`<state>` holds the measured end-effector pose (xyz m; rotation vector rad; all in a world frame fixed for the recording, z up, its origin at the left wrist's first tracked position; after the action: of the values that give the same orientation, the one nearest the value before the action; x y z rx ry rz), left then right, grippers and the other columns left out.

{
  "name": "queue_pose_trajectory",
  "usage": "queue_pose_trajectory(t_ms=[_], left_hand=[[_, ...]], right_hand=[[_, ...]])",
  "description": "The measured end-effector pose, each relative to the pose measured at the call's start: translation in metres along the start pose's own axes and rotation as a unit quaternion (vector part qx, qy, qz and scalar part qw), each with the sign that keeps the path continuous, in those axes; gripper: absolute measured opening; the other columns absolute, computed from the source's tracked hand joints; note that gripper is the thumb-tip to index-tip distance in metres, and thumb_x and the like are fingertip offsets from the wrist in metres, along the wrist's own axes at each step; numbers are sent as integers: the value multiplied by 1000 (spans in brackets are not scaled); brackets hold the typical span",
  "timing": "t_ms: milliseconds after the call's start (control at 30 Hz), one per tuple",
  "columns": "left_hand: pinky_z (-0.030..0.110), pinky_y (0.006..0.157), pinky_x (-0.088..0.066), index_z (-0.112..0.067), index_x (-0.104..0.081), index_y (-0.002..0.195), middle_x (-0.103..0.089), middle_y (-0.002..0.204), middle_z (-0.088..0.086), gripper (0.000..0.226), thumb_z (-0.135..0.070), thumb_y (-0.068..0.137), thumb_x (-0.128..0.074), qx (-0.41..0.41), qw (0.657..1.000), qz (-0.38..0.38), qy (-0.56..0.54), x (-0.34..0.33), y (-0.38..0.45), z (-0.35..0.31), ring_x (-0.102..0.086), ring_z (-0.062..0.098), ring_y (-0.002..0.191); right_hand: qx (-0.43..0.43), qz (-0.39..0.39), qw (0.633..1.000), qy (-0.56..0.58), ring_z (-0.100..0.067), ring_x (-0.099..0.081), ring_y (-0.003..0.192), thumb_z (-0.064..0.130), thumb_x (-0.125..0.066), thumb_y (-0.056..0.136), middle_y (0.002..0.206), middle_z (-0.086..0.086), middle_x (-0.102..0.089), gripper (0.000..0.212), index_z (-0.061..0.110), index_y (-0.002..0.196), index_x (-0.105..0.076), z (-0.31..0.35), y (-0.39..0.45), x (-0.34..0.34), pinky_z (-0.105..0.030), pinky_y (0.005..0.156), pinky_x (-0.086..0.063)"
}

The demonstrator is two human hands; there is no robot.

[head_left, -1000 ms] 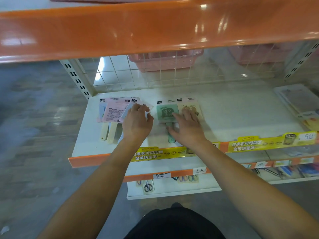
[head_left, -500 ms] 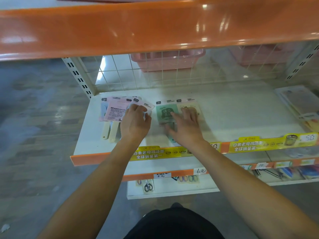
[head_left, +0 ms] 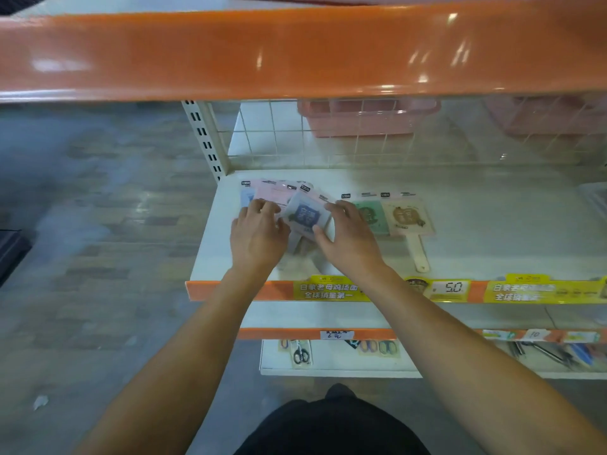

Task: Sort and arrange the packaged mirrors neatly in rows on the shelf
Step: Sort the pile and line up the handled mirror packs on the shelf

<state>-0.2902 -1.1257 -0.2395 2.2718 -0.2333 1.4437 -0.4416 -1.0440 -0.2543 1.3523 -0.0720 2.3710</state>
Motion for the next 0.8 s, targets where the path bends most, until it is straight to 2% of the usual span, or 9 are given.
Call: queue_pose_trajectory(t_ms=[100, 333, 467, 633, 800], left_hand=[[42, 77, -47, -13, -64, 110, -60, 110, 9, 29, -29, 87, -57, -3, 1000, -7, -3, 4, -4, 10, -55, 34, 95], [42, 79, -47, -12, -62, 113, -59, 112, 12, 30, -28, 89, -56, -7, 1000, -6, -19, 9, -14, 15, -55, 34, 96], [44, 76, -48, -10, -63, 110, -60, 108, 13, 27, -26, 89, -57, -12, 1000, -10, -6, 8, -18, 11, -56, 36, 92], [43, 78, -47, -11, -61, 113, -58, 114, 13, 27, -25, 90, -56, -16, 1000, -1, -3, 1, -13, 4, -54, 36, 97], [44, 76, -46, -9, -62, 107, -59, 111, 15, 24, -22, 89, -56, -39, 999, -8, -23, -6, -10, -1, -55, 38, 96]], right_hand=[[-16, 1, 1000, 8, -30, -39, 129, 37, -55, 94, 139, -8, -44, 49, 12, 135, -47, 9, -1, -7, -39, 105, -37], [-36, 12, 999, -13, -31, -42, 123, 39, -51, 95, 138, -7, -44, 48, 15, 136, -45, 15, -6, -17, -39, 97, -40], [-35, 12, 999, -2, -33, -44, 121, 37, -54, 93, 135, -10, -46, 48, 13, 133, -46, 11, -7, -15, -41, 98, -43], [-47, 3, 999, 10, -32, -42, 124, 36, -55, 93, 136, -11, -47, 48, 12, 134, -48, 2, -13, -5, -40, 102, -39], [-56, -1, 998, -23, -34, -46, 117, 34, -55, 94, 125, -14, -53, 43, 8, 128, -51, -2, -18, -2, -40, 97, -40]])
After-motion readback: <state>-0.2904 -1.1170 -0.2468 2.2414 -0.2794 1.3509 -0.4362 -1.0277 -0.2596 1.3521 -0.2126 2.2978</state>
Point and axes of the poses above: each hand's wrist, its own y-axis towards the middle knuckle, its own x-axis out of the back of the hand, z = x × y, the point moved 7 cm from there along y, towards the middle knuckle
